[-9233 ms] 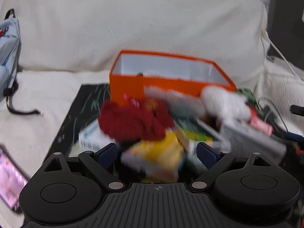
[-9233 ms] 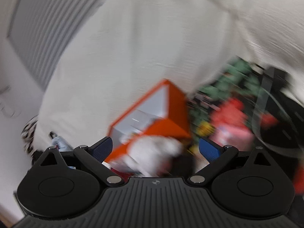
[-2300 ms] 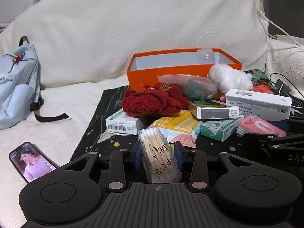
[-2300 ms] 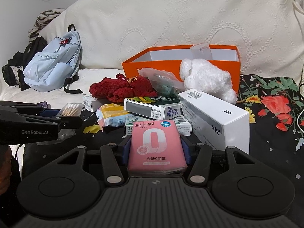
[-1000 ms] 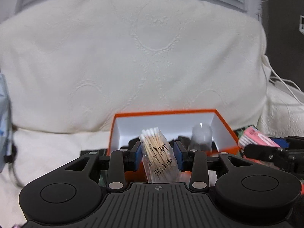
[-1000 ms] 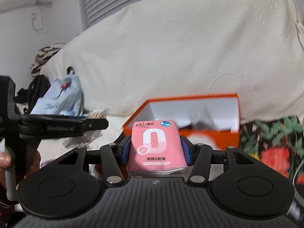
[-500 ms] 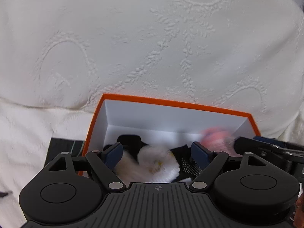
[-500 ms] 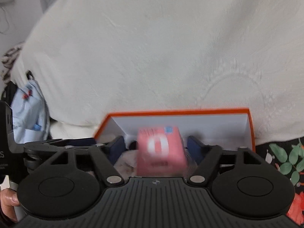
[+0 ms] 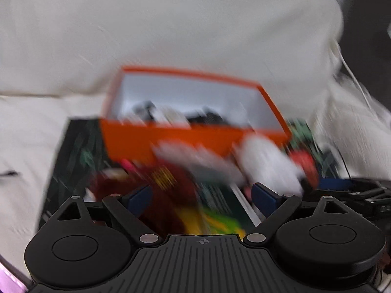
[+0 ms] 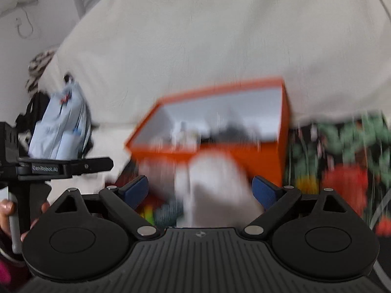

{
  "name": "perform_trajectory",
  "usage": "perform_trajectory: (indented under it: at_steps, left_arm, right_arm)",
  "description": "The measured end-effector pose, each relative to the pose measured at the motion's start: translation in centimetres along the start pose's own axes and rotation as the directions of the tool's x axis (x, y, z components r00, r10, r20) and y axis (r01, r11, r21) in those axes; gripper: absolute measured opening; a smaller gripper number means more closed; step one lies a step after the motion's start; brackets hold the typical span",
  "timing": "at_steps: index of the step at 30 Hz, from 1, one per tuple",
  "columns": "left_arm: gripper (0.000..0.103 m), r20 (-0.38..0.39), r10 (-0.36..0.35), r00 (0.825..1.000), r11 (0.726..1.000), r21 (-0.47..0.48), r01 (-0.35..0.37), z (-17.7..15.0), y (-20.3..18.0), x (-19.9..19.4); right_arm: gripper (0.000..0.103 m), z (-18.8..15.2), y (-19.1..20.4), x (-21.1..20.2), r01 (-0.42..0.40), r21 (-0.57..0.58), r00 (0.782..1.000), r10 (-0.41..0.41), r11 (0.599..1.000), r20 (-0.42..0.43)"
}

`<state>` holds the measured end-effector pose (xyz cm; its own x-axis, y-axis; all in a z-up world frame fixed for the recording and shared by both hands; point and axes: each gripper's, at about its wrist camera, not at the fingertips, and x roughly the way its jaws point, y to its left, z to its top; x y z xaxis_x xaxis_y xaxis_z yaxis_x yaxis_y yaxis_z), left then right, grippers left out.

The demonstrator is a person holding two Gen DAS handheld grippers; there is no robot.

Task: Organize objects
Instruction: 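Grasp the white Lactobacillus box with the right tool while the left tool grasps the green Shiduqing box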

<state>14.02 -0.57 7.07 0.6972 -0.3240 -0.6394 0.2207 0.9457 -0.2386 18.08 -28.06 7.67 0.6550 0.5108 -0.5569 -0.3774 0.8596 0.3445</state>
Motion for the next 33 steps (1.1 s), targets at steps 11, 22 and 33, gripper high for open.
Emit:
perform_trajectory:
  at_steps: [11, 22, 33]
  left_arm:
    - [0.103, -0.221, 0.133, 0.966, 0.981, 0.168, -0.096, -1.7, -6.1, 7.2]
    - [0.103, -0.171, 0.131, 0.977, 0.984, 0.141, -0.107, -3.1, -5.8, 4.4]
    - [0.103, -0.08, 0.098, 0.992, 0.981, 0.176, -0.083, -7.5, -6.0, -4.3]
  right_arm:
    - [0.049, -8.4, 3.7, -1.4, 0.113, -0.231, 0.987, -0.136, 0.966, -0.086]
    - [0.056, -10.6, -5.2, -5.9, -0.066, 0.432, 0.987, 0.123, 0.899, -0.107]
    - [0.099, -9.0, -1.1, -8.3, 0.088, 0.069, 0.992, -0.081, 0.994, -0.1]
